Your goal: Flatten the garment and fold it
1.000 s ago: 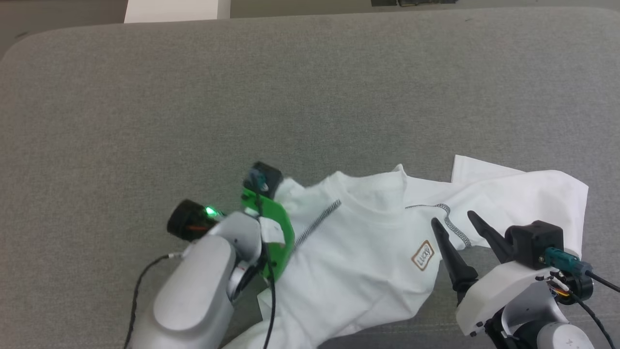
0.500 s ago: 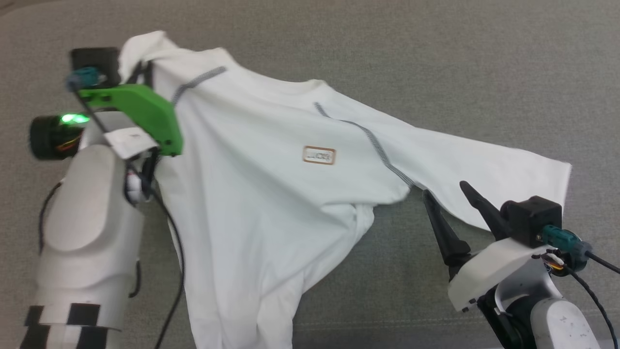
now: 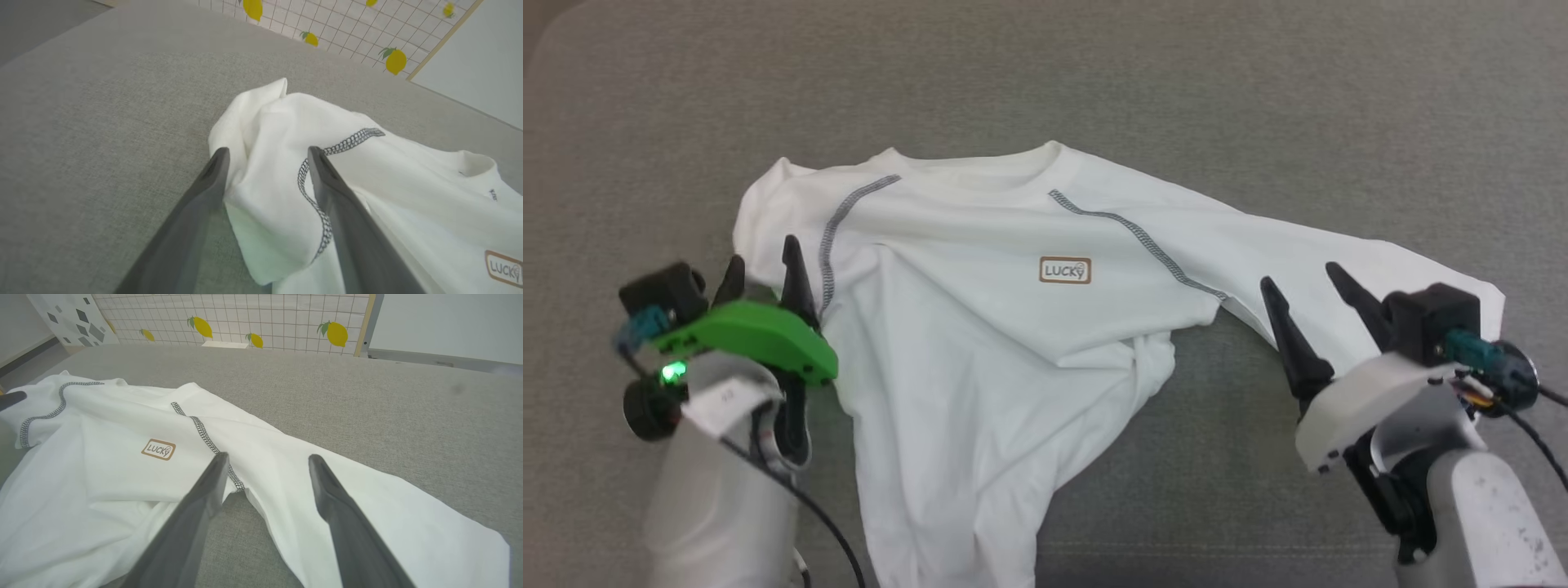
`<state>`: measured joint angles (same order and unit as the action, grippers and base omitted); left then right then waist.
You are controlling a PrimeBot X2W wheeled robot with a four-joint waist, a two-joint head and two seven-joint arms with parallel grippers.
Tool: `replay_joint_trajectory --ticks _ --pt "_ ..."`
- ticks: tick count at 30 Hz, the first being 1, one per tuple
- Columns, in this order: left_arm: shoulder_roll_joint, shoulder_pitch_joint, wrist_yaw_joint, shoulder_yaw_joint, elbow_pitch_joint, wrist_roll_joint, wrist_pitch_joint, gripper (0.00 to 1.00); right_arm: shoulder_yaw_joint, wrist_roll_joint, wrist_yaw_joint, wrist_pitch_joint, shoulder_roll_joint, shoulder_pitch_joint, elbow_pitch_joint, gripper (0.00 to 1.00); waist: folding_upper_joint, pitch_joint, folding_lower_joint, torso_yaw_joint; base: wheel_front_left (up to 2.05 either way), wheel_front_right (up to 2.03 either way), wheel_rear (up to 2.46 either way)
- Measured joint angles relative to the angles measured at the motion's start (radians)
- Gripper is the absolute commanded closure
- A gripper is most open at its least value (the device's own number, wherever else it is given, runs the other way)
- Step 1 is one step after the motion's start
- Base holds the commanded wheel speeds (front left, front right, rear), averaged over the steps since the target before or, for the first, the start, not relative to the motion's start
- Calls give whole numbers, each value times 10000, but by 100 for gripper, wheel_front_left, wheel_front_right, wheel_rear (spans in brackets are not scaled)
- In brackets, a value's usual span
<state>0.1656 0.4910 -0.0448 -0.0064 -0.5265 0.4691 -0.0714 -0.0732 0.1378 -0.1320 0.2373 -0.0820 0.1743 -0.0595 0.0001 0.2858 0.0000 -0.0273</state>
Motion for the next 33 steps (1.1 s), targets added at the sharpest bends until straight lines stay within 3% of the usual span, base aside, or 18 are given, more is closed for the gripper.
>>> replay_joint_trajectory --ticks 3,6,15,26,27,28,29,33 --pt "-366 -726 113 155 593 82 -1294 0 82 -165 0 15 -79 711 573 0 0 -56 0 286 0 0 0" --pt "-614 -1229 330 144 1306 29 -1770 0 67 -268 -2 148 -219 1602 1331 0 0 -72 0 587 0 0 0" --pt "-1095 -1992 803 483 4366 -809 -1866 0 -150 -334 -2 1152 -725 4229 4571 0 0 226 0 1590 0 0 0" --pt "-1127 -2139 562 -414 5081 -416 -1866 0 -756 -270 -2 3779 -1440 6132 6905 0 0 1071 0 2477 0 0 0" --pt "-1127 -2139 529 -441 5074 -405 -1866 0 -798 -184 -2 4155 -1488 6284 6966 25 0 1118 -1 2530 0 0 0" --pt "-1127 -2139 514 -462 5064 -405 -1866 0 -984 -92 -2 4612 -1592 6448 6976 70 -1 1170 0 2592 0 0 0" --pt "-1127 -2140 510 -487 5060 -378 -1866 0 -1133 -31 -2 4922 -1699 6574 6945 100 -1 1219 0 2638 0 0 0" --pt "-1127 -2140 426 -508 5062 -372 -1866 0 -1154 -90 -10 4589 -2100 6665 6552 100 0 1344 0 2683 0 0 0"
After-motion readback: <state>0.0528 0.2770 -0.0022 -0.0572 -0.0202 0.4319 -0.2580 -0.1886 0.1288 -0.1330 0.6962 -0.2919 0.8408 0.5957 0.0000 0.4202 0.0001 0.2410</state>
